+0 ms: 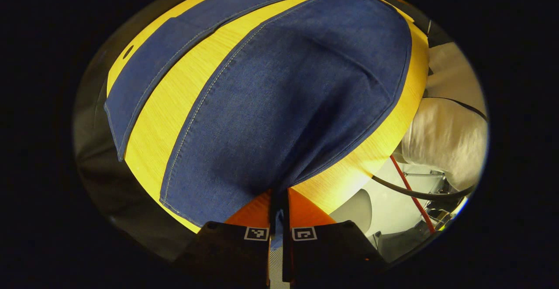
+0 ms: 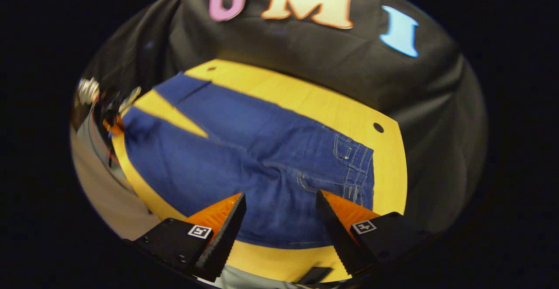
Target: Grasp the waist and the cuffs of the jeans and fold them to make the two legs overlap; first hold the waist and fold one-third of the jeans toward the cuffs, then hold the cuffs and fold the remaining one-third in the same direction to finish folding.
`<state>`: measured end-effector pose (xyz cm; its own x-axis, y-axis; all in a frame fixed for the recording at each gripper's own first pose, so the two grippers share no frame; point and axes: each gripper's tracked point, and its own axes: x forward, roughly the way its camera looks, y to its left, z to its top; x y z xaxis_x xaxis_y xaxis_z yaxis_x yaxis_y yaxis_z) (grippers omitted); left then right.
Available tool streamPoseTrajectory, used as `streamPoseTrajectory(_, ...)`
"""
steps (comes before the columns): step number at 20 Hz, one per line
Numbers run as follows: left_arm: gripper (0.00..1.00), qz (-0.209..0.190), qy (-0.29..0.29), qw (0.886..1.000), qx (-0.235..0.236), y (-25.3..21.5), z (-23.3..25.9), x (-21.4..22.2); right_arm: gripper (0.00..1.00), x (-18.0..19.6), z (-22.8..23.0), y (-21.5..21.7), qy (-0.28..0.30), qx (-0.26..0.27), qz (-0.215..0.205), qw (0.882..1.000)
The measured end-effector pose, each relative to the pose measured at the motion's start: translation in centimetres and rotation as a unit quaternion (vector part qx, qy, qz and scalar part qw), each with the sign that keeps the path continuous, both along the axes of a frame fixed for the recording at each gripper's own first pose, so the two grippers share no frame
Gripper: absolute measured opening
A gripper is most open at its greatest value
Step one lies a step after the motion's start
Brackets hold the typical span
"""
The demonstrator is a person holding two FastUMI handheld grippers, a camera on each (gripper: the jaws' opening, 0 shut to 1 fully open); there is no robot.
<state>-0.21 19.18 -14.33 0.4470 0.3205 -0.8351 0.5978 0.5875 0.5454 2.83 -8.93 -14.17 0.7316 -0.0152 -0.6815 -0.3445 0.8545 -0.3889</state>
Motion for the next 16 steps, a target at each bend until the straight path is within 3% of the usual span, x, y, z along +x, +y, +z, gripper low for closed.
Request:
streamPoseTrajectory(2,0.05,0.013,-0.006,1.000,-0.001,0.0,0.0,0.1,0.99,-1.0,-2.4,-0.4,0.061,-0.027,0.048,0.997)
streamPoseTrajectory(4,0.05,0.018,-0.011,1.000,0.003,0.0,0.0,-0.1,1.00,-2.1,-4.6,-0.3,0.126,-0.054,0.095,0.986)
streamPoseTrajectory(10,0.05,0.025,-0.021,0.999,0.004,-0.1,-0.1,-0.1,1.00,-4.6,-9.4,-1.0,0.252,-0.185,0.213,0.926)
streamPoseTrajectory(13,0.05,0.023,-0.014,1.000,0.008,0.0,-0.1,-0.2,0.99,-4.9,-11.3,-2.3,0.293,-0.229,0.235,0.898)
streamPoseTrajectory(16,0.05,0.019,-0.006,1.000,0.012,0.0,-0.1,0.0,1.00,-4.4,-12.2,-2.8,0.307,-0.242,0.236,0.890)
